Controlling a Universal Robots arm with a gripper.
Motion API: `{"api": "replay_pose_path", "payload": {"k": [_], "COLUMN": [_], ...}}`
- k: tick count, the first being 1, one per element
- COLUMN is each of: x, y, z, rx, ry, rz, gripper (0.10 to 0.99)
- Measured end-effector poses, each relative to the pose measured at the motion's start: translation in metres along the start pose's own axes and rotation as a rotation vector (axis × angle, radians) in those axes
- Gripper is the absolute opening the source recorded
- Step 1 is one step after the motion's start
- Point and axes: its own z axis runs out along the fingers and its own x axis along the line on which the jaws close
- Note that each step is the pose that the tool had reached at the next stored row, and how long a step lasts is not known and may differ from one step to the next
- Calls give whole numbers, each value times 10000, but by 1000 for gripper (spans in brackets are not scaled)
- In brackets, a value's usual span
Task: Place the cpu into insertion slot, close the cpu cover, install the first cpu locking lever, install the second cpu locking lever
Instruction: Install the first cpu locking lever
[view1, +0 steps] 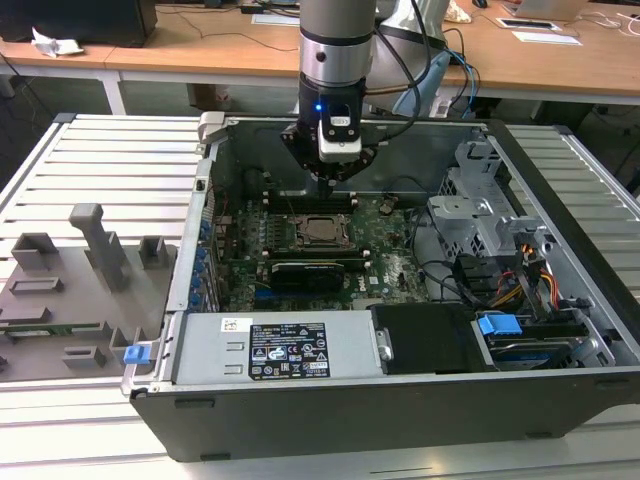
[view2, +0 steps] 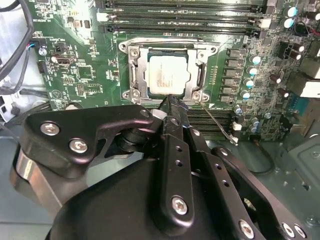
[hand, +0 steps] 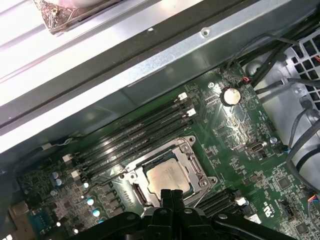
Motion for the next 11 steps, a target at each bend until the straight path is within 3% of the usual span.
{"api": "replay_pose_path", "payload": {"k": [3,6,11], "x": [0,0,0], "y": [0,0,0], "z": [0,0,1], "rx": [-3,-10,-25], "ry": [10,33,90], "rz": [-246,-831,-2252], "gripper": [106,106,106]}}
